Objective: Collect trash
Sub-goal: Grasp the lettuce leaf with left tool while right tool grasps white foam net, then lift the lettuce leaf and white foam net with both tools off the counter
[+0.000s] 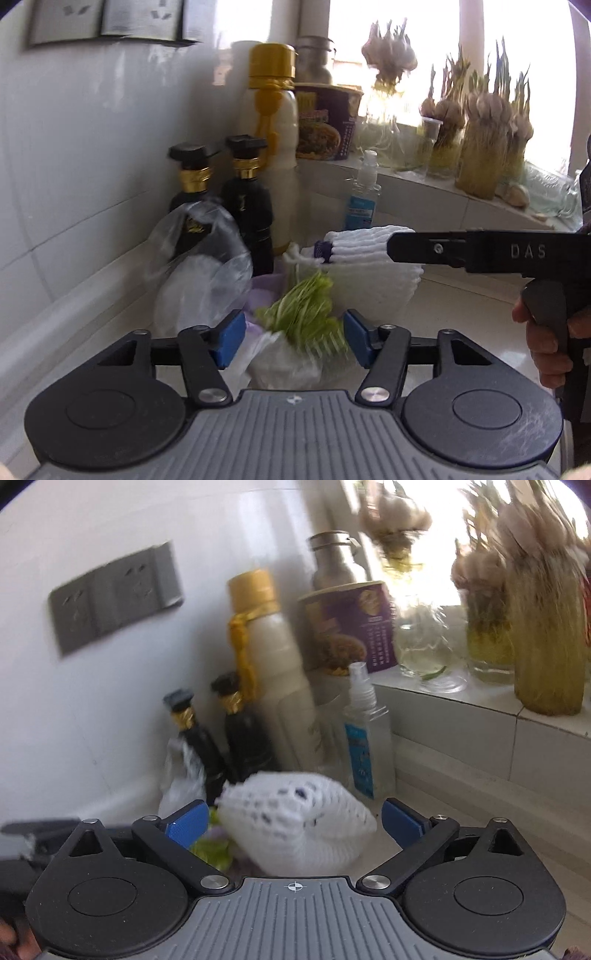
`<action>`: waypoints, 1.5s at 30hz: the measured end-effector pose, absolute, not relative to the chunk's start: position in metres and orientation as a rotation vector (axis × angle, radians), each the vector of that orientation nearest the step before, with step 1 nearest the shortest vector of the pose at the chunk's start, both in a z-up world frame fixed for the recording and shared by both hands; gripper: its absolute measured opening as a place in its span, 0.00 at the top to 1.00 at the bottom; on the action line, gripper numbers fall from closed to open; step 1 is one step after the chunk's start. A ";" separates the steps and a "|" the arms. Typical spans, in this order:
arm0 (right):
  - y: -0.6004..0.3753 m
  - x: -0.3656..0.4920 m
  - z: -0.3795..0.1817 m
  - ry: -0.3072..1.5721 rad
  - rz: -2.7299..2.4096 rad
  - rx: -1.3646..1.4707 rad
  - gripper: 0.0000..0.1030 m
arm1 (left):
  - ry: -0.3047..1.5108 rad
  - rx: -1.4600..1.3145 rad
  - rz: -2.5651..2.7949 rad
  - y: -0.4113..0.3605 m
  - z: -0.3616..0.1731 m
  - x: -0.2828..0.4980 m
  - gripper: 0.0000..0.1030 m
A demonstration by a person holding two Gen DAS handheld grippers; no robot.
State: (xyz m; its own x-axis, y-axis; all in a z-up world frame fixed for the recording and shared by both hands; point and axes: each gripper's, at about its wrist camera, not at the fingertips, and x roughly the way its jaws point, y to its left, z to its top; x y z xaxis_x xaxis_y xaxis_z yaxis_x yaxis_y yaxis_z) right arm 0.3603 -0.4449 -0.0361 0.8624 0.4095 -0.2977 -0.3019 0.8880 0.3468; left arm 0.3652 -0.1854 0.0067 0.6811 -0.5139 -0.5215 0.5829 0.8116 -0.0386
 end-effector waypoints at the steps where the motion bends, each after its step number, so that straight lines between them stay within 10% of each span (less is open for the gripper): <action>1: -0.446 0.364 -0.038 0.379 0.377 0.310 0.03 | 0.539 0.141 -0.616 -0.189 0.007 0.366 0.48; 8: -0.444 0.378 -0.054 0.425 0.364 0.339 0.15 | 0.580 0.194 -0.616 -0.211 0.006 0.377 0.71; 12: -0.443 0.380 -0.059 0.445 0.388 0.358 0.59 | 0.621 0.218 -0.567 -0.217 0.001 0.380 0.90; 16: -0.444 0.376 -0.056 0.438 0.393 0.355 0.74 | 0.595 0.190 -0.547 -0.212 0.006 0.377 0.95; 45: -0.441 0.298 0.013 0.281 0.389 0.310 0.80 | 0.368 0.085 -0.492 -0.160 0.087 0.318 0.95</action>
State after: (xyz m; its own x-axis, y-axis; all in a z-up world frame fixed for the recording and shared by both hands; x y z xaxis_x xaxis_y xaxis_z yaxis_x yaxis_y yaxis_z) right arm 0.2978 -0.4407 0.0132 0.8879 0.4109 -0.2071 -0.3262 0.8795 0.3464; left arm 0.3185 -0.1604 0.0870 0.8170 -0.4462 -0.3653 0.4764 0.8792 -0.0086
